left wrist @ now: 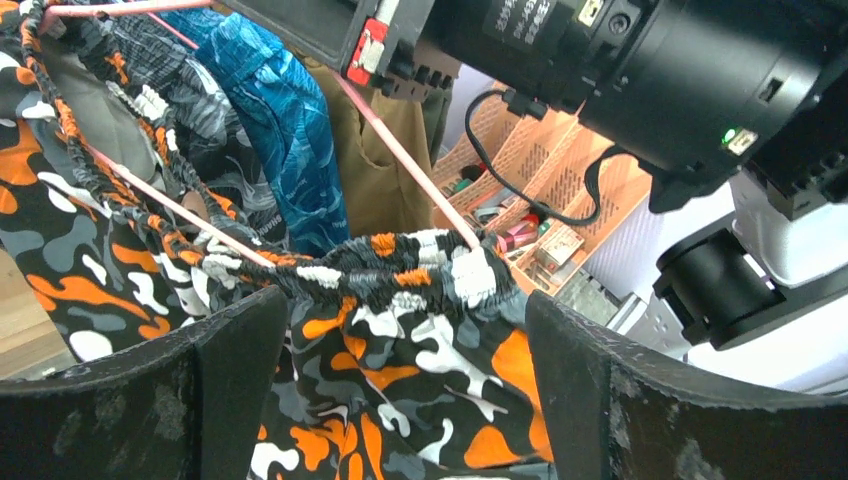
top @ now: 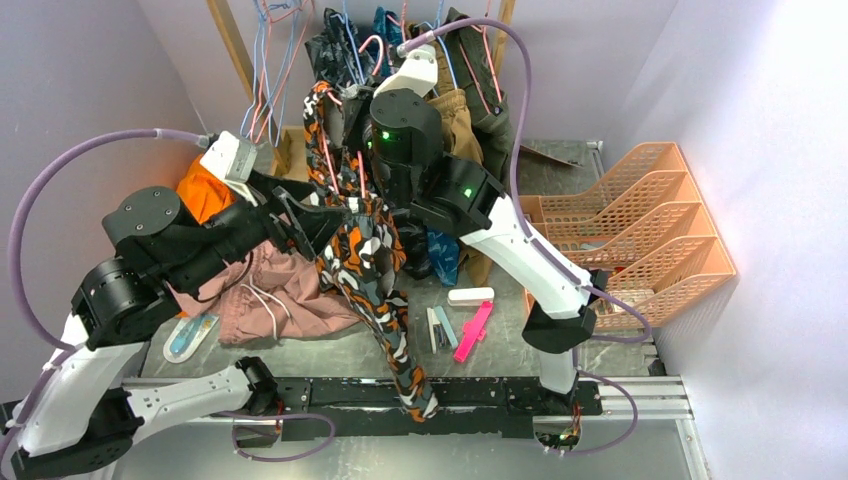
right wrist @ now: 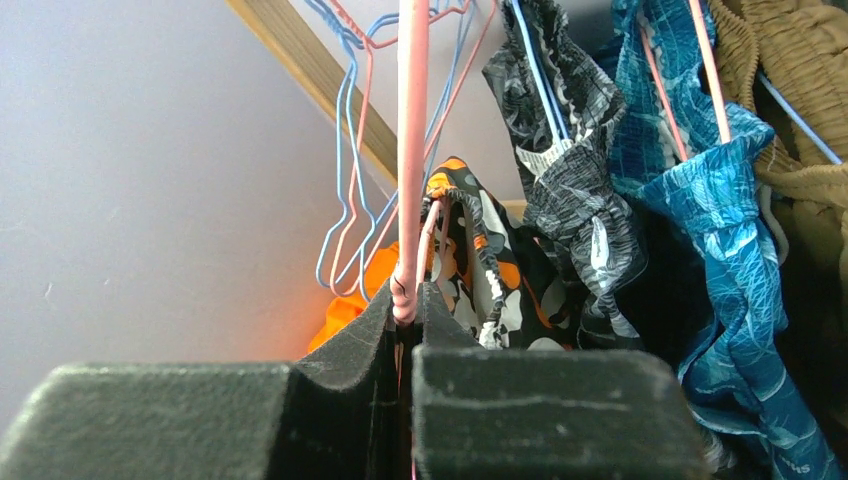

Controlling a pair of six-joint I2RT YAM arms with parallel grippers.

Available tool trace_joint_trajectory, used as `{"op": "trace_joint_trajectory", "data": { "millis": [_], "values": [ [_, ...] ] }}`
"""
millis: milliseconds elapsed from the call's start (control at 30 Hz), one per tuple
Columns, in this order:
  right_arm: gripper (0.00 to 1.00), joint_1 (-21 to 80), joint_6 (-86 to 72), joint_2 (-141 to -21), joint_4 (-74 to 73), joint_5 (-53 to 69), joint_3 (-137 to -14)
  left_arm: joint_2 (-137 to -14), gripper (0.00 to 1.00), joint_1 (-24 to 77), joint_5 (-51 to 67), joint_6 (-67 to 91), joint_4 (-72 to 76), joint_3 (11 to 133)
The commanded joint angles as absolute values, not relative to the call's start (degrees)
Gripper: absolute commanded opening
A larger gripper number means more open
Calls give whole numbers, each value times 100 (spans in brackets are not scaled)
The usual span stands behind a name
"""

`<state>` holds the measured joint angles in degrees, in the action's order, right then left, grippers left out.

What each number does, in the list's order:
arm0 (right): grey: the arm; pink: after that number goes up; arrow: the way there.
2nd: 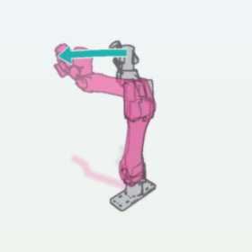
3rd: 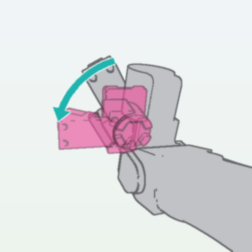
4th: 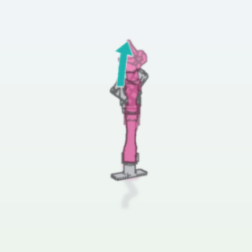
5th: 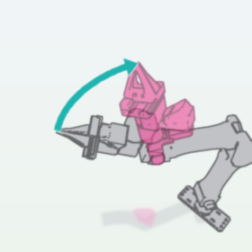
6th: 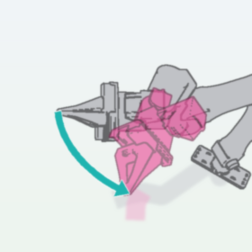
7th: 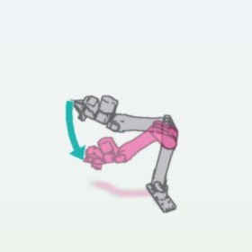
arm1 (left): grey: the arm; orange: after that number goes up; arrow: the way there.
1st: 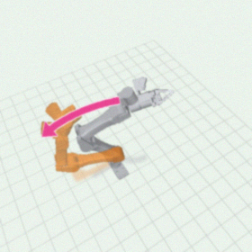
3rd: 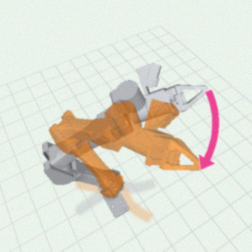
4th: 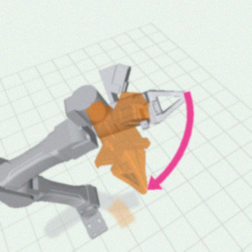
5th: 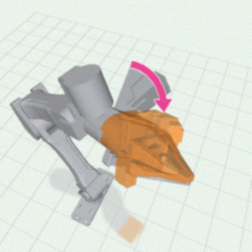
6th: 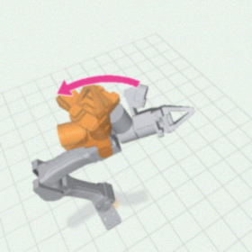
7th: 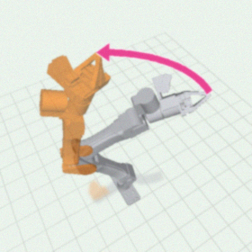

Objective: Place the shorts on the hanger
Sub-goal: Place the hanger at the clothesline.

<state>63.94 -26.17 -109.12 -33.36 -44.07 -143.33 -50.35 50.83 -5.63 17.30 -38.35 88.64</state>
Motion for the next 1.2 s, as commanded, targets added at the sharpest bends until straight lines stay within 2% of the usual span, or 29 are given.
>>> {"op": "trace_joint_trajectory", "data": {
  "millis": [0, 267, 467, 600, 867, 1167],
  "values": [
    [0, 6392, -2883, -10848, -3327, -4245, -14385, -5212, 91, 5072, -844, 1667, -3577, 9064],
    [0, 6804, -2500, -10826, -2885, -5376, -14147, -5603, 85, 5071, -1096, 2041, -3633, 9433],
    [0, 7344, -966, -11002, -1460, -6682, -13983, -5832, 86, 5071, -1364, 2443, -4263, 9603],
    [0, 7528, 22, -11031, -369, -7112, -13713, -5650, 88, 5072, -1398, 2542, -4446, 9516],
    [0, 7534, 382, -11212, -70, -7167, -13745, -5274, 100, 5076, -1139, 2588, -4740, 9325],
    [0, 7447, 420, -11196, -119, -7133, -13780, -5046, 100, 5071, -630, 2413, -5018, 8905]
  ]
}}
